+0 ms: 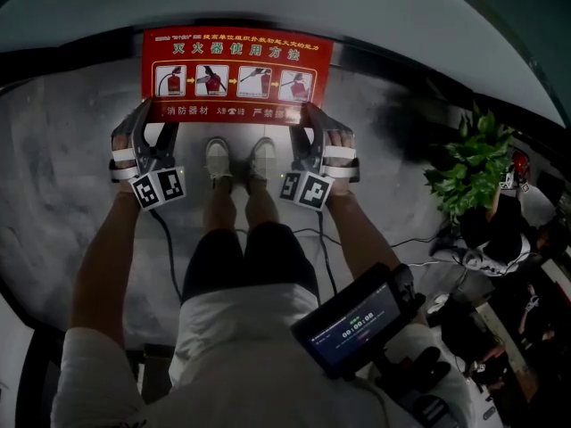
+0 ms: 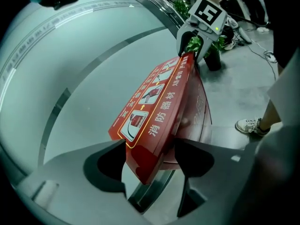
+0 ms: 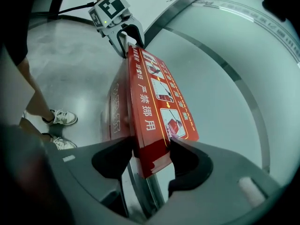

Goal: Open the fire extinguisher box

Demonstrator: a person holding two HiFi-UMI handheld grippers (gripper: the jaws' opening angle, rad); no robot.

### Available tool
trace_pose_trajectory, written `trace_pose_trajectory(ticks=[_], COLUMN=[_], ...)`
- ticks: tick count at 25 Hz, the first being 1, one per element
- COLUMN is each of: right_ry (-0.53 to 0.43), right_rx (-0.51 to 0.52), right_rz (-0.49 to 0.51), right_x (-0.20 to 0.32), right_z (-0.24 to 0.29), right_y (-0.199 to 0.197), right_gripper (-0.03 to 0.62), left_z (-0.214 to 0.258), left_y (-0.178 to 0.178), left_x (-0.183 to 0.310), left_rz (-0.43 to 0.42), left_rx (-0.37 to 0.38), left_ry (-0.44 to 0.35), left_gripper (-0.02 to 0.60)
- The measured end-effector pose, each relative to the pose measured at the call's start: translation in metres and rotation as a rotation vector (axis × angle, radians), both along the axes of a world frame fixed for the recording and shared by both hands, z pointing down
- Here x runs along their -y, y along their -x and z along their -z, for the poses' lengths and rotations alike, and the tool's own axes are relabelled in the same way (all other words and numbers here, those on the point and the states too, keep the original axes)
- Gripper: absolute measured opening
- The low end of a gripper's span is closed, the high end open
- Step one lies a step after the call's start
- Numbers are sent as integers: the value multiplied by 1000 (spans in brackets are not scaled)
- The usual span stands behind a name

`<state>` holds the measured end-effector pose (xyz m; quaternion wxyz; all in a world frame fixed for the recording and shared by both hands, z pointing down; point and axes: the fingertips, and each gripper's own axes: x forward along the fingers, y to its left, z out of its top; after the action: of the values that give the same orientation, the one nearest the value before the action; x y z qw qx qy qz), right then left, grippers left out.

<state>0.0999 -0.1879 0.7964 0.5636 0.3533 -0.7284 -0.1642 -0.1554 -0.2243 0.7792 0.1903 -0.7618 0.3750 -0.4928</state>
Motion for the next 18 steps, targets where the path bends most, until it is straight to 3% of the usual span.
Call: trace_pose_trajectory(ticks=[16,17,18], right_ry=[-34,-43,-53], right_rx=[7,7,8], right_rz=[65,70,75], right_x=[-7,-7,-8], right_z=[31,35,40], right_y=[2,2,3], right_gripper=[192,186,175], left_z=[22,27,34], left_y=[7,8,9], left_x=[-2,-2,-2], left_rz=[-44,-40,-36], left_rx=[-44,-56,-69], left_ry=[14,-2,-23], left_gripper=[311,294,231])
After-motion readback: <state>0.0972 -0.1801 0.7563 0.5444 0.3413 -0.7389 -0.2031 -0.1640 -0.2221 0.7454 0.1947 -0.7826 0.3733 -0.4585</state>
